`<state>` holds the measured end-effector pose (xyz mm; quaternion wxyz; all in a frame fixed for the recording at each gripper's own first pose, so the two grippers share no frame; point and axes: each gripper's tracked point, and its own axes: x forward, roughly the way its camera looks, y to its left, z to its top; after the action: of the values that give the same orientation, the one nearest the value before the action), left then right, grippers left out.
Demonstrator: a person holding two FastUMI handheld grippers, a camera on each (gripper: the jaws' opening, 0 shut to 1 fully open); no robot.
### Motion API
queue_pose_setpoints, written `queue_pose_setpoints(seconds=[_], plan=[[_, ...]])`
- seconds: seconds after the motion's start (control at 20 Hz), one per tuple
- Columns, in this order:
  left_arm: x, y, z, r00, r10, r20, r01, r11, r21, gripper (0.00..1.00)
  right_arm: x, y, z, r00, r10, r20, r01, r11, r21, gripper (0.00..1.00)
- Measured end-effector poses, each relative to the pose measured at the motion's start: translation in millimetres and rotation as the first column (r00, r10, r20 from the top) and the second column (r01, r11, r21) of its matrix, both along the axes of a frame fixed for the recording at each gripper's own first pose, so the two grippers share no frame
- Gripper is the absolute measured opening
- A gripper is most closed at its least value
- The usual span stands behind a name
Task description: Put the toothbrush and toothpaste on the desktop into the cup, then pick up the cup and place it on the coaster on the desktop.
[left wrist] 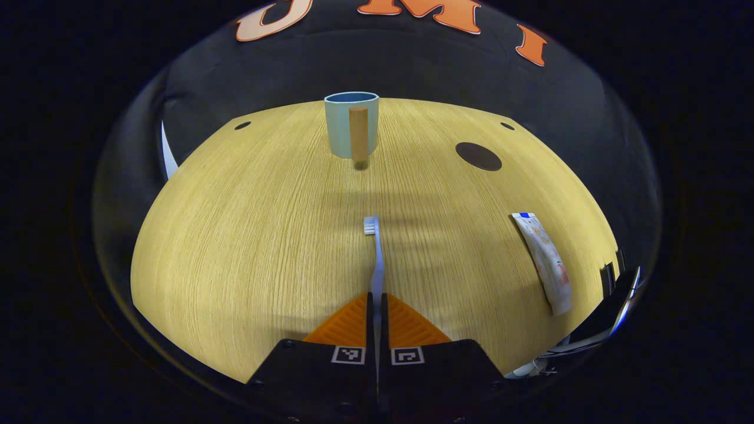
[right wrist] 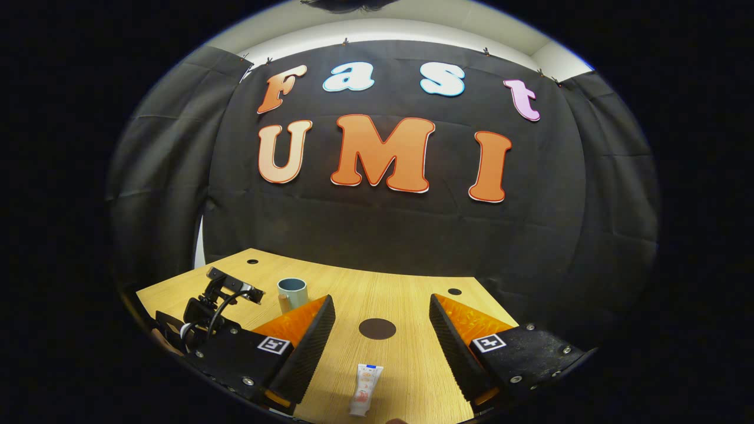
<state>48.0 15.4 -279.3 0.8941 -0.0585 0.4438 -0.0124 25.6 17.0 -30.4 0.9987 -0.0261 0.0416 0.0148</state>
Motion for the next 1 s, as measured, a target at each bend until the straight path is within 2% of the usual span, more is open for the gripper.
queue_pose_setpoints(seconds=[0.25,0.5,0.8,1.0], plan=[[-1,6,11,1.0,0.014,0.012,-0.014,1.0,-0.005,0.01,3,-3,-10,1.0,-0.009,-0.025,0.009,1.0,-0.007,0.96],[1,15,32,0.998,0.029,0.052,-0.029,1.0,-0.004,0.01,10,3,-45,0.993,0.015,-0.121,-0.016,1.0,-0.006,0.96],[1,22,46,0.996,0.049,0.08,-0.049,0.999,0.001,0.01,12,13,-104,0.959,0.042,-0.281,-0.047,0.999,-0.009,0.96],[2,28,55,0.994,0.047,0.095,-0.048,0.999,0.01,0.01,12,15,-144,0.922,0.037,-0.386,-0.054,0.998,-0.034,0.97]])
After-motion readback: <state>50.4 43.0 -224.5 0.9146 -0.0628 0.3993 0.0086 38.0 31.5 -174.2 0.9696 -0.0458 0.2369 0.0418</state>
